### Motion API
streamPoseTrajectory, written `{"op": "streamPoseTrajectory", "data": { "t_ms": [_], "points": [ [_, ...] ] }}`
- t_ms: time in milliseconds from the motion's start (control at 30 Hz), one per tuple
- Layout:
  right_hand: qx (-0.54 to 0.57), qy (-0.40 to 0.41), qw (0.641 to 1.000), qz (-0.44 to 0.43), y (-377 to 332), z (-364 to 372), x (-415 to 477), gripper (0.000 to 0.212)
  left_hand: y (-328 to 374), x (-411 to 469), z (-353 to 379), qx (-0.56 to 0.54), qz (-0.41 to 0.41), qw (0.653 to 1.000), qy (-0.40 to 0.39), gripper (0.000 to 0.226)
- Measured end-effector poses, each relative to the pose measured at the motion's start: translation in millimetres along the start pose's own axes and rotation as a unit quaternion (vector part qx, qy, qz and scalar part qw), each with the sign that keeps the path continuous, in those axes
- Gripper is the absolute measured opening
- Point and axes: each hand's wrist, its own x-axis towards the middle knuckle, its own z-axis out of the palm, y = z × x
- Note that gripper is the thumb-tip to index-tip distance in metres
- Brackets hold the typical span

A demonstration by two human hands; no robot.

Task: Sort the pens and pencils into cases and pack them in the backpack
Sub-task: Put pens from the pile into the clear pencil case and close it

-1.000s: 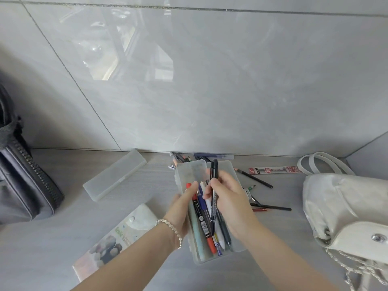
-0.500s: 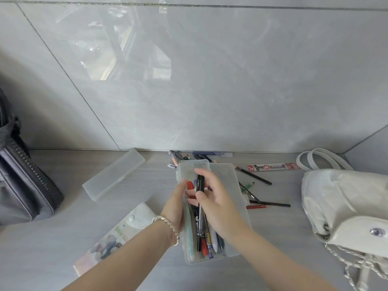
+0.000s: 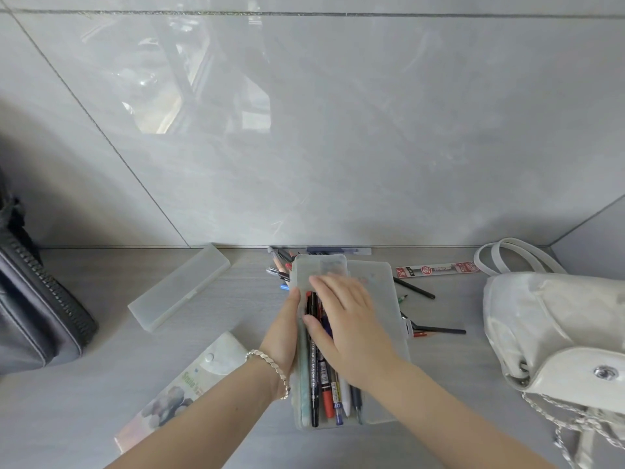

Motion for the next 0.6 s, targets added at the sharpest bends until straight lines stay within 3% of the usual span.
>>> {"op": "streamPoseTrajectory", "data": {
  "t_ms": [133,233,300,367,433,467,500,533,567,600],
  "points": [
    [-0.055,-0.02,0.998,0.008,2,9,-4,0.048,0,-3,2,0.0,0.011,1.0,0.019,0.042],
    [-0.024,-0.039,0.999,0.001,3,7,-6,0.061,-4,-2,0,0.012,-0.005,0.999,0.031,0.046],
    [0.073,-0.025,0.996,0.054,6,-8,-2,0.07,-5,1,-6,0.026,-0.026,0.998,0.045,0.054],
    [0.142,0.048,0.975,0.165,20,-19,-2,0.059,-2,3,-11,0.034,-0.035,0.997,0.057,0.059],
    [0.184,0.078,0.924,0.327,38,-30,-1,0.051,1,5,-16,0.031,-0.029,0.997,0.068,0.06],
    [0.243,0.05,0.876,0.413,49,-35,0,0.051,3,5,-18,0.029,-0.025,0.996,0.074,0.061],
    [0.341,0.007,0.806,0.485,57,-37,0,0.053,3,6,-19,0.027,-0.021,0.996,0.078,0.06],
    [0.446,-0.034,0.726,0.523,62,-37,0,0.056,4,6,-20,0.027,-0.016,0.996,0.082,0.06],
    [0.52,-0.052,0.67,0.526,65,-39,-1,0.059,4,7,-21,0.024,-0.015,0.996,0.084,0.061],
    [0.562,-0.06,0.651,0.507,64,-41,-2,0.06,6,7,-22,0.02,-0.014,0.996,0.084,0.063]
  ]
}}
